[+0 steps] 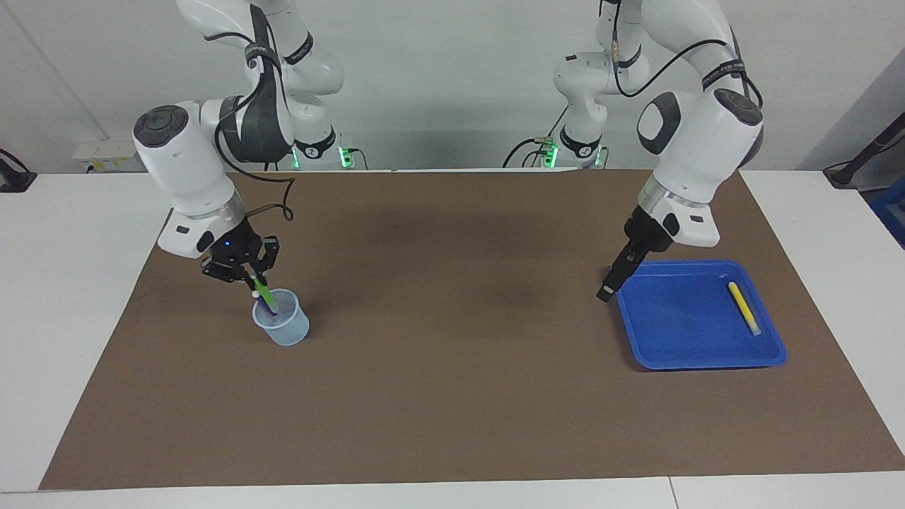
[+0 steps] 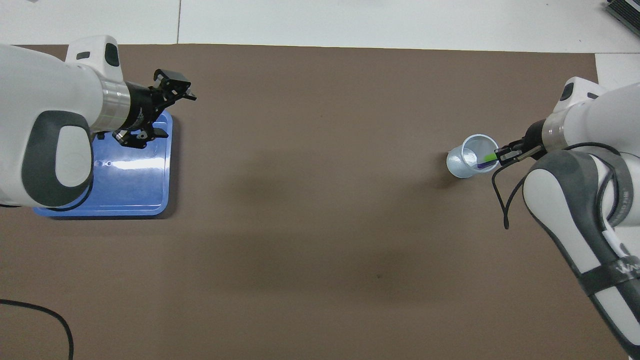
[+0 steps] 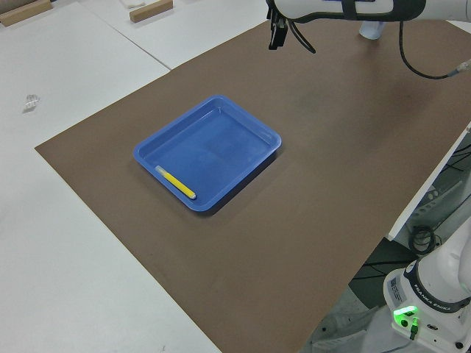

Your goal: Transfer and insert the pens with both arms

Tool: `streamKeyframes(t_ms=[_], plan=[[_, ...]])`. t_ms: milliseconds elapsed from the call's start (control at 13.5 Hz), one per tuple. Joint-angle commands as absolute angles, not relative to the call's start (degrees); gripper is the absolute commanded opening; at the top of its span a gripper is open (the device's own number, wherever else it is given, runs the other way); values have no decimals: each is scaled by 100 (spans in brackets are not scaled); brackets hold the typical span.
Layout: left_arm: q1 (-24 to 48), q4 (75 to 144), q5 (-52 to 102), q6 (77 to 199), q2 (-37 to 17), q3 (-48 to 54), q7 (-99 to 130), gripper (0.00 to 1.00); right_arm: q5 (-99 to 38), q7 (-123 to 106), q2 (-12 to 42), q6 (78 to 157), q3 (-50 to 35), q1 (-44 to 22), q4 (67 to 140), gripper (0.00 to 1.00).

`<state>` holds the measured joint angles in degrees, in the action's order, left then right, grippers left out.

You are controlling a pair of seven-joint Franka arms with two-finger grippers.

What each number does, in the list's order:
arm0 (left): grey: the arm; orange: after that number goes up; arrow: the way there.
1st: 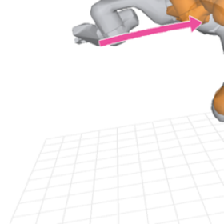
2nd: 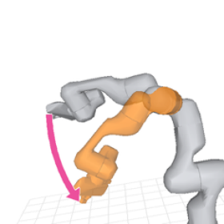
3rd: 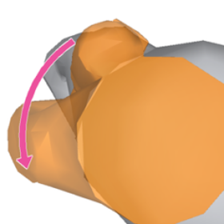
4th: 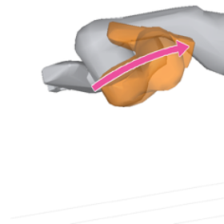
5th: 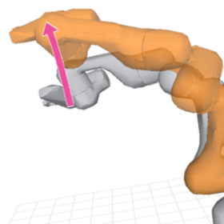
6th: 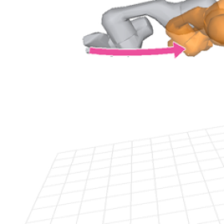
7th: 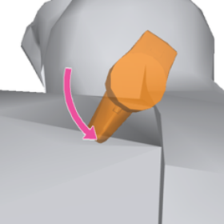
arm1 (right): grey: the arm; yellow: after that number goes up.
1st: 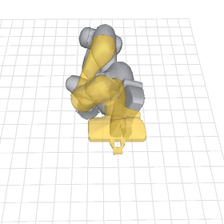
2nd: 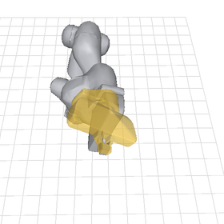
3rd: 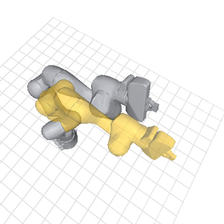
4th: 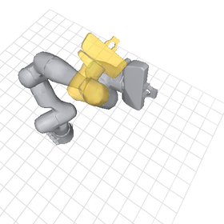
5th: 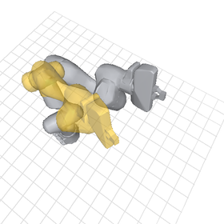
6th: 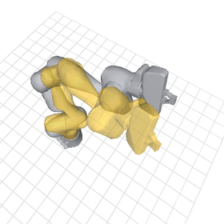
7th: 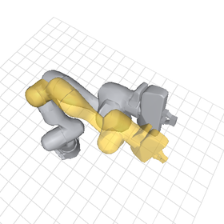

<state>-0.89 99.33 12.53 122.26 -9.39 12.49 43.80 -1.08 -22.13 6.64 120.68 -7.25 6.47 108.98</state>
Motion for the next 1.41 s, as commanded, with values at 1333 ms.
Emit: streamKeyframes(t_ms=[1333], plan=[[-2180, 10459, -1380, 13561, -1915, 1283, -1819, 100, -9, -1925, -413, 9544, -703, 1028, 9905, 100]])
